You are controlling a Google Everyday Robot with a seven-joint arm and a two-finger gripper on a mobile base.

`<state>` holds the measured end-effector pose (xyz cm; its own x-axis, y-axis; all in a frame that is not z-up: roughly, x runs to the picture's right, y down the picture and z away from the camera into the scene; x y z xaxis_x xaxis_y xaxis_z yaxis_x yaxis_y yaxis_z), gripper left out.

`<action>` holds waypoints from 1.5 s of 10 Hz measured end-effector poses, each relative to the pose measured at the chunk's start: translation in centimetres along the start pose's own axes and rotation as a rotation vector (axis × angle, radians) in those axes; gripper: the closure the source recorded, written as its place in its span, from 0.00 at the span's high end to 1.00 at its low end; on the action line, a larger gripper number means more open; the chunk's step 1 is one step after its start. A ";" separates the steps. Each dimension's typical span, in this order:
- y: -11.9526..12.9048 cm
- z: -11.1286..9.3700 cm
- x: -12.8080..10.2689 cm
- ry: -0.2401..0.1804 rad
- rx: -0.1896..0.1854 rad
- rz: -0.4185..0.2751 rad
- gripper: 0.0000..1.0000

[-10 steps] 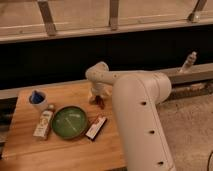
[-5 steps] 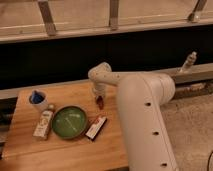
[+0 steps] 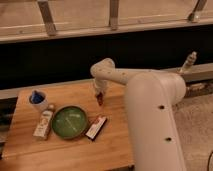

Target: Place the pepper in the ceramic bowl

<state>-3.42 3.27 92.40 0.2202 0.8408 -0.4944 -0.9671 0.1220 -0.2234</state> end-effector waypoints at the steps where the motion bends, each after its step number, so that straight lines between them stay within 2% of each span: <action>1: 0.0 -2.1 -0.5 -0.030 -0.011 -0.015 0.00; 2: 0.1 -4.8 -1.0 -0.069 -0.032 -0.039 0.00; 4: 0.6 -7.6 -1.4 -0.109 -0.071 -0.075 0.00; 6: 2.5 -9.6 -0.8 -0.137 -0.105 -0.146 0.00; 9: 7.0 -10.3 1.9 -0.135 -0.116 -0.267 0.00; 11: 9.5 -10.4 3.6 -0.126 -0.128 -0.319 0.00; 13: 11.9 -10.2 5.4 -0.107 -0.131 -0.368 0.00; 15: 14.4 -8.8 7.1 -0.060 -0.133 -0.431 0.00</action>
<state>-14.67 6.35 78.31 0.5877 0.7576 -0.2839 -0.7630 0.4022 -0.5061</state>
